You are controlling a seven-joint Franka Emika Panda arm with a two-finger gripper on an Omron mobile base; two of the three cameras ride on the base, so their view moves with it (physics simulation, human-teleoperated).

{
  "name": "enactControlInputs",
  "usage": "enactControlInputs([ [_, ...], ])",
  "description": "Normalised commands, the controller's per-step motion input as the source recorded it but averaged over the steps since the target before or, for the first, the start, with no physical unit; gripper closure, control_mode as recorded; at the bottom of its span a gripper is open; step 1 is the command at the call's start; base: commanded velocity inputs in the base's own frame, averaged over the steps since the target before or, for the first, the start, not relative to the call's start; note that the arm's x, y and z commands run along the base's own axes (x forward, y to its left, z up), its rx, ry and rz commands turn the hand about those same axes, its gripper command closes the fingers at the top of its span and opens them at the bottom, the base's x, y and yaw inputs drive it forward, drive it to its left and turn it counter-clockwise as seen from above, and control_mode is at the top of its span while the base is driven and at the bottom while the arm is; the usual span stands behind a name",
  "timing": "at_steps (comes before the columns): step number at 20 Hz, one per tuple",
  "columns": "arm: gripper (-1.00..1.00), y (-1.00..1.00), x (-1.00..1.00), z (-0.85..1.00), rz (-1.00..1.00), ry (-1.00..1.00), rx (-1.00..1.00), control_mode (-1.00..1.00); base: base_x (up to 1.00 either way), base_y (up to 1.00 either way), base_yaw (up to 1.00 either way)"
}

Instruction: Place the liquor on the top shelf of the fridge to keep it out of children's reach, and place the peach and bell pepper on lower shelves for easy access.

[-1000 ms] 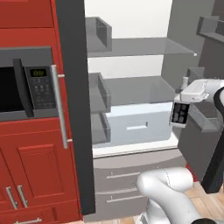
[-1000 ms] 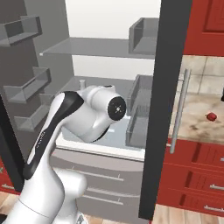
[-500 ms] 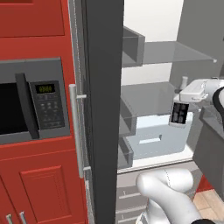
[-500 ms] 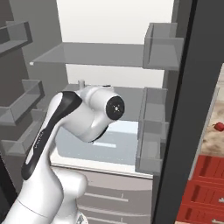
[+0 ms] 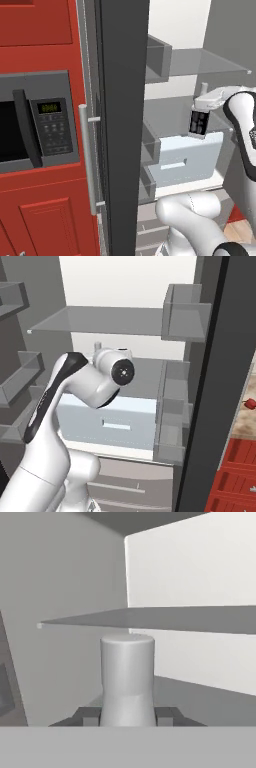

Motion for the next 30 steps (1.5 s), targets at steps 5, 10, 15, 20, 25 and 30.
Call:
enactControlInputs([
  [5, 1.00, 0.00, 0.24, 0.31, -0.19, -0.06, -0.01, -1.00, 0.00, 0.00, 0.00],
  [10, 1.00, 0.00, 0.19, 0.58, -0.14, -0.04, 0.00, -1.00, 0.00, 0.00, 0.00],
  [15, 1.00, 0.00, 0.33, 0.56, -0.12, 0.00, 0.00, -1.00, 0.00, 0.00, 0.00],
  [20, 1.00, -0.06, 0.33, 0.67, -0.08, 0.00, 0.00, -1.00, 0.00, 0.00, 0.00],
  [25, 1.00, -0.20, 0.26, 0.65, -0.06, 0.00, 0.00, -1.00, 0.00, 0.00, 0.00],
  [30, 1.00, -0.11, 0.23, 0.38, -0.06, 0.00, 0.00, -1.00, 0.00, 0.00, 0.00],
])
